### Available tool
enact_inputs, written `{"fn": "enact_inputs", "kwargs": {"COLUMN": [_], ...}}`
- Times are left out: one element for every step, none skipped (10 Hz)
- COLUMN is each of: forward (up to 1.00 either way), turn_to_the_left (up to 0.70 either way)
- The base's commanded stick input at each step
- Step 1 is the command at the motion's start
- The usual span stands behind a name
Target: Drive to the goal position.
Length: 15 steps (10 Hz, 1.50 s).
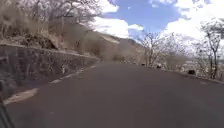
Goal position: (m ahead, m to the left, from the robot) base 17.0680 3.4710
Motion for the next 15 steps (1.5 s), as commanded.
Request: {"fn": "enact_inputs", "kwargs": {"forward": [0.70, 0.70, 0.70, 0.70, 0.70, 0.70, 0.70, 0.70, 0.70, 0.70, 0.70, 0.70, 0.70, 0.70, 0.70], "turn_to_the_left": [0.00, 0.00, 0.00, 0.00, 0.00, 0.00, 0.00, 0.00, 0.00, 0.00, 0.00, 0.00, 0.00, 0.00, 0.00]}}
